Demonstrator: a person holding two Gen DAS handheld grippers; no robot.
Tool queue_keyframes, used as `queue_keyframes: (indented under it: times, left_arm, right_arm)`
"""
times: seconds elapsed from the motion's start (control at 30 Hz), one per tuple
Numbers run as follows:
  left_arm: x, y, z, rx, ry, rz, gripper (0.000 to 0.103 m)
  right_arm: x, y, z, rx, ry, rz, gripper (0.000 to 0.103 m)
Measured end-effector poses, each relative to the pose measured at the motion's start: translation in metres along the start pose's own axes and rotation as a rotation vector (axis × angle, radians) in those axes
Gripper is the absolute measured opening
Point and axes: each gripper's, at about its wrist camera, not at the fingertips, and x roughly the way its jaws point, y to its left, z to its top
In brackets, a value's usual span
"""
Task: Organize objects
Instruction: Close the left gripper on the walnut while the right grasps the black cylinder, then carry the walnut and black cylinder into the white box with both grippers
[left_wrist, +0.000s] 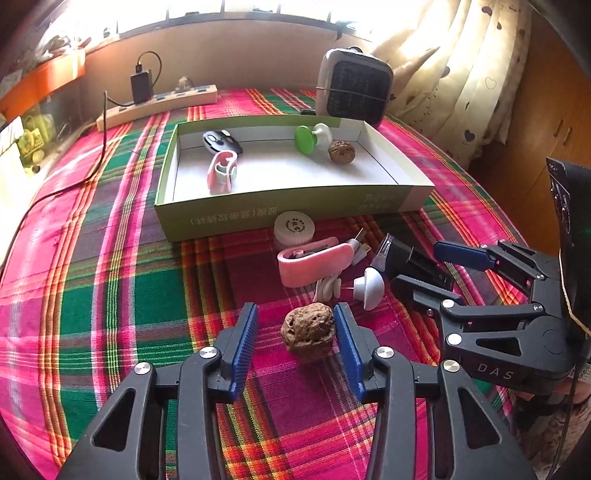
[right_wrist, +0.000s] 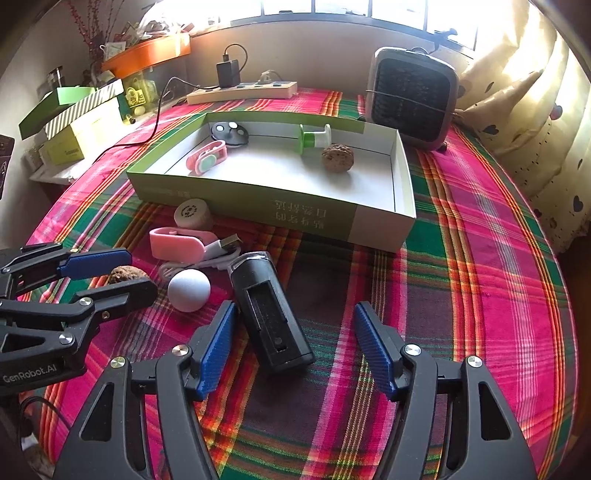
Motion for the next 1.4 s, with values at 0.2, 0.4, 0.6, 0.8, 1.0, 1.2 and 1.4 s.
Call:
queue_keyframes:
  times: [0.2,0.4,0.6,0.8,1.0,1.2,1.4]
  left_arm:
    - [-0.0005,-0.0004,-0.0021,0.011,-0.003,0.009,0.027]
    - [-0.0009,-0.0008,-0.0024,0.006,-0.004,0.005,0.027]
    - [-0.0014,-0.0008,-0.0028,0.004,-0.008,0.003,0.027]
    - [-0.0014,-0.0002,-0.0028,0.006,-0.009,0.005,0.027]
    - [-0.0012,-0.0002,-0.0030,0.006,-0.009,0.005,0.027]
    - [-0.0011,0.0001,-0.0029,0.006,-0.008,0.002,0.027]
    - [-0.0044,-0.0007,-0.0011,0.010,-0.021,-0.005,0.027]
  right_arm:
    - [-0.0018,0.0037,-0.0012,-0.010,-0.007,0.008,0.052]
    - [-0.0029,0.0074,-0.0015,-0.022,-0.014,0.019,0.037]
    - [-0.0032,0.0062,-0.0020,-0.015,-0.017,0.016,0.029]
    - [-0.0037,0.0070,-0.0023,-0.020,-0.018,0.012,0.029]
    - [-0.0046,0.0075,-0.0024,-0.021,-0.018,0.010,0.029]
    - [-0.0047,0.0073,-0.0022,-0.022,-0.018,0.010,0.029]
    - [-0.0071,0.0078,-0.0035,-0.011,-0.021,0.024,0.029]
